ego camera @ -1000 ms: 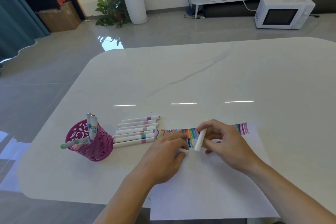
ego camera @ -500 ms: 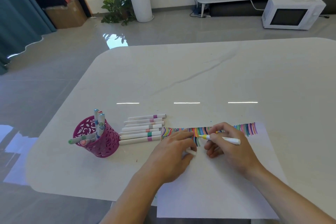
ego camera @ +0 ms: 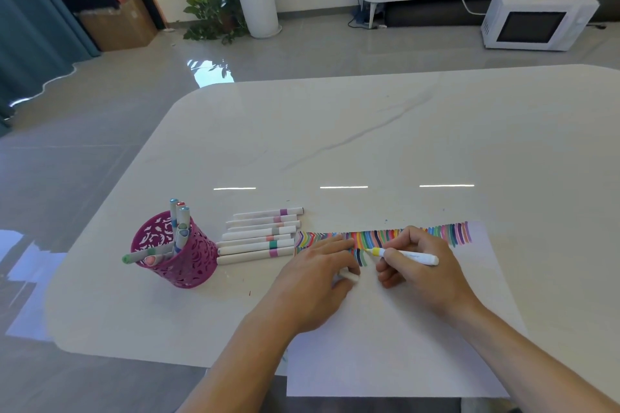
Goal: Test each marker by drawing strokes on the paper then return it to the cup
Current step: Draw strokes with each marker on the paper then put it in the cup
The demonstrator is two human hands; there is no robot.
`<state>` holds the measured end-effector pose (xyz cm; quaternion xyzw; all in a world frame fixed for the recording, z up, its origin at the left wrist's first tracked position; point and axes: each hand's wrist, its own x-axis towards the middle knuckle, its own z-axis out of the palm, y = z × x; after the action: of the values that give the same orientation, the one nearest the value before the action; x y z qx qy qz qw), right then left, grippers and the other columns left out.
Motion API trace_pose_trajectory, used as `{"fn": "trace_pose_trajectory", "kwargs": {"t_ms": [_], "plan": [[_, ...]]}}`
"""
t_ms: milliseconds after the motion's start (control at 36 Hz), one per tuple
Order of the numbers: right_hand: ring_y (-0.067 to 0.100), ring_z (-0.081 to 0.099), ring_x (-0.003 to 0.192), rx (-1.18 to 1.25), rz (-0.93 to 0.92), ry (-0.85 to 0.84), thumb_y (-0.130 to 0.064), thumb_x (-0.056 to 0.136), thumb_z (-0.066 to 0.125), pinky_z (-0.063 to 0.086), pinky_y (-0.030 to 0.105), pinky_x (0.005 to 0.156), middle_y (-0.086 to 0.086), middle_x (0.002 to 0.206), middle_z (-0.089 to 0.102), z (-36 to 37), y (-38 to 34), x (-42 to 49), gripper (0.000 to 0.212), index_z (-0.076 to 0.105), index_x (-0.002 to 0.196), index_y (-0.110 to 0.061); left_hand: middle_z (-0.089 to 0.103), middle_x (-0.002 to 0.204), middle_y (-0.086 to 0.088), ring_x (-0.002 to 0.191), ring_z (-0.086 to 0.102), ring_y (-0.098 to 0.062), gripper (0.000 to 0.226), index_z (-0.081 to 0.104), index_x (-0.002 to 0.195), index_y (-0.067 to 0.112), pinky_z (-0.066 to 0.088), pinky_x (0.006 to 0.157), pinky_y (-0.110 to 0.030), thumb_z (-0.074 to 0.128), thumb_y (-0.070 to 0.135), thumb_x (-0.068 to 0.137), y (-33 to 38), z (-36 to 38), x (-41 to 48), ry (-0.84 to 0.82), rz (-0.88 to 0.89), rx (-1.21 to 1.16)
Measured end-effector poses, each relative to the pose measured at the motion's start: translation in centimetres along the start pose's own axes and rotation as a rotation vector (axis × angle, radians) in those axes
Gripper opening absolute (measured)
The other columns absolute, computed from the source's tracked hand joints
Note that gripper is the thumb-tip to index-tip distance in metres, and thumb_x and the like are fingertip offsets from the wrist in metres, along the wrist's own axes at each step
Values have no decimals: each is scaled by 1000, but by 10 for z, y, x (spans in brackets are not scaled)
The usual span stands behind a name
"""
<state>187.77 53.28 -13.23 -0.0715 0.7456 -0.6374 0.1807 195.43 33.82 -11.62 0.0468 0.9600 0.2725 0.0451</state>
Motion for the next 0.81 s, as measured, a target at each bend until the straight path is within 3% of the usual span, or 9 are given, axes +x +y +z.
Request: {"fn": "trace_pose_trajectory", "kwargs": {"t_ms": [389,556,806], "plan": [[28,65,48,-31,42,-19,7,88,61,50,30,45,21,61,70,0,-4,1,19,57,71,1,35,155,24,147,18,6,17,63,112,37,29,118,-29,56,31,98,4,-3,-2,-33,-63,-8],[29,61,43,-35,61,-2,-18,70,63,45,28,39,22,58,68,1,-8,0,18,54,65,-3,36,155,26,147,18,8,17,64,112,37,30,117,-28,57,30,97,4,-3,-2,-28,-66,-16],[31,58,39,-30,65,10,-18,67,60,40,26,36,23,54,66,2,-7,0,19,52,50,-19,36,155,26,146,17,9,18,64,112,36,28,117,-25,58,30,96,4,-4,-2,-34,-64,-12]]}}
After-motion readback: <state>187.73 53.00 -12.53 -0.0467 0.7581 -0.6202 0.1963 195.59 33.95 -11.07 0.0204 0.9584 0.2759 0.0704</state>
